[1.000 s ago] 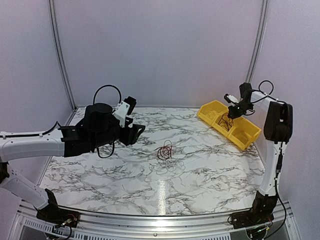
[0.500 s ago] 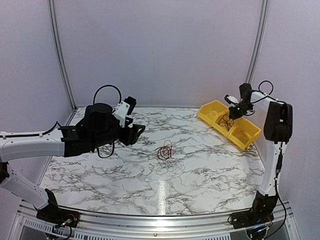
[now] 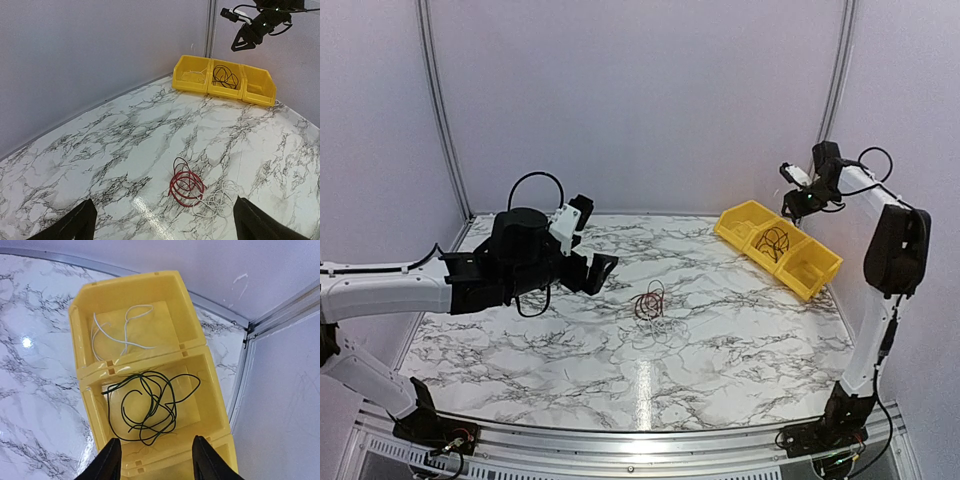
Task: Untangle the cables
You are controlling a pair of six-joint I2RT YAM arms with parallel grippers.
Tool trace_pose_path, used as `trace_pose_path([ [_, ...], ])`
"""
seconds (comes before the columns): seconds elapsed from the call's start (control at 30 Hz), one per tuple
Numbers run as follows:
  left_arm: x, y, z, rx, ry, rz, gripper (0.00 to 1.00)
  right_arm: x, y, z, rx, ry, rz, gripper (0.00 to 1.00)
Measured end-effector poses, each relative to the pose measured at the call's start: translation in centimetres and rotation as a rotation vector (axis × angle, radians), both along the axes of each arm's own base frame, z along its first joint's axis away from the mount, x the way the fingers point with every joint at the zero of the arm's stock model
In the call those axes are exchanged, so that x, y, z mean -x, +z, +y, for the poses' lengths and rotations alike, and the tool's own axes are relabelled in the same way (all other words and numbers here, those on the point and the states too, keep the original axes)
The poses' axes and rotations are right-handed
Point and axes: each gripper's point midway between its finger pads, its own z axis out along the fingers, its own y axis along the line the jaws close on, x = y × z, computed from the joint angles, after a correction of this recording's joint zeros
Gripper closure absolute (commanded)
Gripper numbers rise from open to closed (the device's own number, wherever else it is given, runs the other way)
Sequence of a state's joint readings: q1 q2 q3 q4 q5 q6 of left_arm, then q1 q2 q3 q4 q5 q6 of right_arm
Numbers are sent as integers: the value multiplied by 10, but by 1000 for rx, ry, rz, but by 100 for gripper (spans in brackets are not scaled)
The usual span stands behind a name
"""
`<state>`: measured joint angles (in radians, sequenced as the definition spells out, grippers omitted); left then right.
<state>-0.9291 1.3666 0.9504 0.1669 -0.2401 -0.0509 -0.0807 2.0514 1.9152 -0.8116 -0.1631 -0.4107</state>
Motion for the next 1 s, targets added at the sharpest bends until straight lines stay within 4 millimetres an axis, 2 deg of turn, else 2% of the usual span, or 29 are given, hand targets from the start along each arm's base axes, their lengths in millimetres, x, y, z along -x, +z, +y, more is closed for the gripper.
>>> trace_pose_path([
  [0.13, -4, -9, 4, -12, 39, 24, 1, 10, 54, 22, -21, 54, -108, 50],
  [0.2, -8, -15, 5, -32, 61, 36, 1, 18, 75, 49, -55, 127, -162, 48],
  [0.23, -10, -18, 5, -43, 69, 38, 1, 26, 84, 71, -85, 188, -189, 48],
  [0.3, -14, -24, 7, -67, 81, 36, 1, 40, 90, 106, -132, 287, -215, 46],
  [0.37, -15, -28, 9, -79, 90, 28, 1, 56, 89, 139, -183, 391, -228, 46],
  [0.47, -17, -33, 13, -89, 98, 25, 1, 81, 71, 185, -259, 533, -212, 45],
  [0.53, -17, -35, 12, -87, 84, 27, 1, 95, 56, 209, -295, 607, -180, 45],
  [0.7, -21, -27, 8, -39, 88, 15, 1, 130, 27, 254, -352, 754, -108, 45],
  [0.83, -41, -30, 21, -31, 237, 17, 1, 157, 17, 276, -404, 837, -79, 44],
  [0.9, -52, -37, 18, -50, 271, 27, 1, 165, 19, 278, -421, 854, -86, 44],
  [0.93, -58, -43, 15, -54, 281, 35, 3, 167, 23, 278, -427, 856, -107, 44],
  [1.0, -65, -61, 11, -52, 288, 71, 17, 169, 33, 278, -437, 855, -152, 44],
])
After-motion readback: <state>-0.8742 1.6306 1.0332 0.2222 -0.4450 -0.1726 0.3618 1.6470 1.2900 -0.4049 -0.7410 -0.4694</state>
